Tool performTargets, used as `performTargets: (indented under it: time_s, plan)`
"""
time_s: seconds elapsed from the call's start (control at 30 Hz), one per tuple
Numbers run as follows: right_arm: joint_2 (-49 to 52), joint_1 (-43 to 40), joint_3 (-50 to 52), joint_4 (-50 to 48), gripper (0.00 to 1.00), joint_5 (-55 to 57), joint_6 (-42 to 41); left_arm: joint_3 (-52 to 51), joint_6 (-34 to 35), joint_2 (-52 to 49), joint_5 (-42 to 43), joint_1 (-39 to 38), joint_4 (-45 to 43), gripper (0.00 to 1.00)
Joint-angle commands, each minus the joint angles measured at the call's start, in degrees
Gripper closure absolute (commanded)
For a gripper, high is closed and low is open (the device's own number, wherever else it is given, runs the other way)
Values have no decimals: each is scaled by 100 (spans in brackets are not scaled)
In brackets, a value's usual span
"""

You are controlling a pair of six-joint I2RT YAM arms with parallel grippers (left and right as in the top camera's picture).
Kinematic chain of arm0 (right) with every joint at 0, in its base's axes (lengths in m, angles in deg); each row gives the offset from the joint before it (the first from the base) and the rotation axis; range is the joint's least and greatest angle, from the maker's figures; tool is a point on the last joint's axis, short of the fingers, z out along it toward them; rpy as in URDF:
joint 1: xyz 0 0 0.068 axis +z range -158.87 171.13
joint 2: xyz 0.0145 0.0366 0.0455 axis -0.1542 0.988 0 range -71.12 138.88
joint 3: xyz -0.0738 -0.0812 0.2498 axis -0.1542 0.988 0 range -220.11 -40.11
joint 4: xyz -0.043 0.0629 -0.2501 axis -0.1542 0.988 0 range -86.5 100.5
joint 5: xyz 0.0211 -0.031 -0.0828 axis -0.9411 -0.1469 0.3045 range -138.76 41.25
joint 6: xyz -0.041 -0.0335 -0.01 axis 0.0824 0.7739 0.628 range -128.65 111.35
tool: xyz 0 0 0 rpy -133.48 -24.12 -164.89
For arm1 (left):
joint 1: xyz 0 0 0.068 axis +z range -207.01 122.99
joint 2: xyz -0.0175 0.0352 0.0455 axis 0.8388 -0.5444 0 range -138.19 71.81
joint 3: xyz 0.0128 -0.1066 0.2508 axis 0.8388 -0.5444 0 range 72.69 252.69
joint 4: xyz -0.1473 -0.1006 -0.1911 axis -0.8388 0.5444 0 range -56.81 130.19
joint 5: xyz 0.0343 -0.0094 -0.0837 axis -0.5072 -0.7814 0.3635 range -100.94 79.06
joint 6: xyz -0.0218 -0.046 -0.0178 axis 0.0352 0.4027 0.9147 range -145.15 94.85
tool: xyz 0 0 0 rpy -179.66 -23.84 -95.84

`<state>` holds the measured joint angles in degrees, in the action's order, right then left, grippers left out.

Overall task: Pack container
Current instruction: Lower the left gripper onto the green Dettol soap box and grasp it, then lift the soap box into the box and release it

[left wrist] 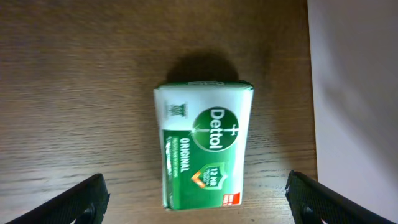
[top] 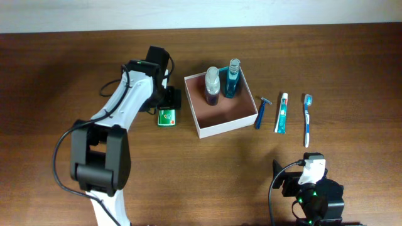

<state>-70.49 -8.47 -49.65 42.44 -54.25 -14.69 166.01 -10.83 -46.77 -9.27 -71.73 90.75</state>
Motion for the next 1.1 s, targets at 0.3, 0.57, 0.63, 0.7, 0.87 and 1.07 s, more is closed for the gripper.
performTargets:
  time_s: [0.3, 0.57, 0.63, 0.7, 0.87, 1.07]
  plan:
    - [-44, -42, 31, 2, 1, -9, -44, -61, -114, -774, 111, 0, -70, 28]
    - [-44, -44, 31, 2, 1, -9, -44, 393, -109, -761, 308, 0, 553, 66]
    - [-44, -42, 31, 2, 1, -9, -44, 752, -109, -761, 308, 0, 929, 68]
    - [-44, -44, 31, 2, 1, -9, -44, 1298, -105, -761, 310, 0, 1458, 71]
    - [-44, -44, 31, 2, 1, -9, -44, 2778, -22, -758, 413, -105, 2734, 71]
    - [-44, -42, 31, 4, 1, -9, -44, 3504, 656, -758, 479, -378, 2769, 70]
